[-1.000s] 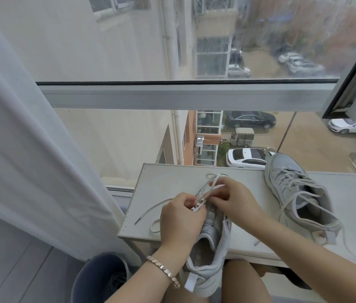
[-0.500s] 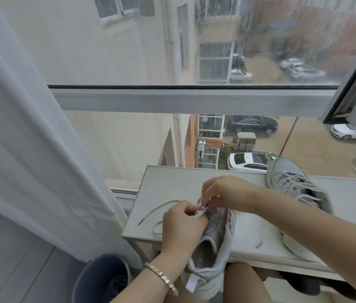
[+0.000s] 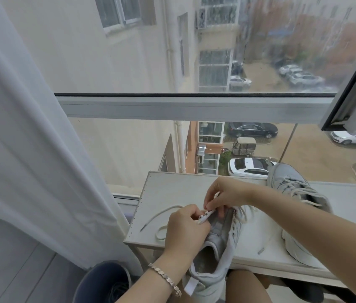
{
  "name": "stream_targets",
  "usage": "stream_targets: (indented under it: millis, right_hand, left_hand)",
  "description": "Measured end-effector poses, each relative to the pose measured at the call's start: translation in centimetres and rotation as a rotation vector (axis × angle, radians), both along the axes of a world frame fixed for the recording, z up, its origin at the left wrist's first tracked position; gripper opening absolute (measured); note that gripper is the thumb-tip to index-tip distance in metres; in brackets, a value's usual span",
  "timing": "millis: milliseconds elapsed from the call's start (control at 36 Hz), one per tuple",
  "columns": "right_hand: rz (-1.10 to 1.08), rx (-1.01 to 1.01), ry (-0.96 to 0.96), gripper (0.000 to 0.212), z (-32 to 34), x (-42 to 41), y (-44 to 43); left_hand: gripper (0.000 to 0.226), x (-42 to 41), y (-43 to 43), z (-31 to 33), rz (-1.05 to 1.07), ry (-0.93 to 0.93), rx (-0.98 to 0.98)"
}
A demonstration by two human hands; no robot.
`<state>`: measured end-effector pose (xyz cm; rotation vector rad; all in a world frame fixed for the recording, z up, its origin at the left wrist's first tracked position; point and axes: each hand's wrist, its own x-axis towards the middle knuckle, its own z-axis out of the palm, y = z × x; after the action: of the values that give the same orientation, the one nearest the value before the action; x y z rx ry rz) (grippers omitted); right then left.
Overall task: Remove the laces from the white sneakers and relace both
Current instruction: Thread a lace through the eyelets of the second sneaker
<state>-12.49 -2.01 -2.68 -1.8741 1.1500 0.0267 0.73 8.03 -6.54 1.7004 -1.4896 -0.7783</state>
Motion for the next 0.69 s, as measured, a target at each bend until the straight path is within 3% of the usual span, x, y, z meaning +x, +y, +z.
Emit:
stream_targets:
  millis: [83,139,306,389,444,500,583,639,694]
  right_hand:
    - [0.005,-0.310,0.080,0.009,0.2,0.7,1.3]
    - [-0.051,-0.421,0.006,0.011,0.8,1.0,2.6]
    - [-0.275,-0.607,-0.680,0.017,7.2,1.8,6.1]
    - [-0.351,-0.739,-1.035,0.021,11.0,0.8,7.3]
    - [-0.381,-0.776,-1.150,0.019,12.1,-0.6,7.6]
    - [-0.384,-0.728,-1.086,0.016,11.5,-1.9,7.1]
    - [-0.555,-0.299,-0.880,0.014,8.7,-3.3,5.6]
    - [-0.592,-0.133,-0.465,0.009,6.2,-3.9,4.8]
    - [-0.438,-0.190,-0.008,0.013,3.8,-4.2,4.4]
  left_hand:
    - [0.029,-0.1,-0.2,-0.1,0.040,0.001,-0.003]
    - [0.035,-0.3,-0.3,-0.1,0.057,-0.004,-0.012]
    - [0.041,-1.1,-0.9,-0.2,0.155,0.004,-0.045]
    - [0.031,-1.3,-1.0,-0.4,0.169,0.027,-0.020]
    - [0.023,-1.3,-1.0,-0.6,0.177,0.044,-0.004]
    - [0.019,-1.4,-1.0,-0.6,0.189,0.063,0.009]
    - [0.011,-1.6,-1.2,-0.5,0.201,0.066,0.036]
    - [0.008,-1.8,-1.1,-0.4,0.207,0.073,0.049]
    - [0.007,-2.1,-0.9,-0.4,0.216,0.097,0.063]
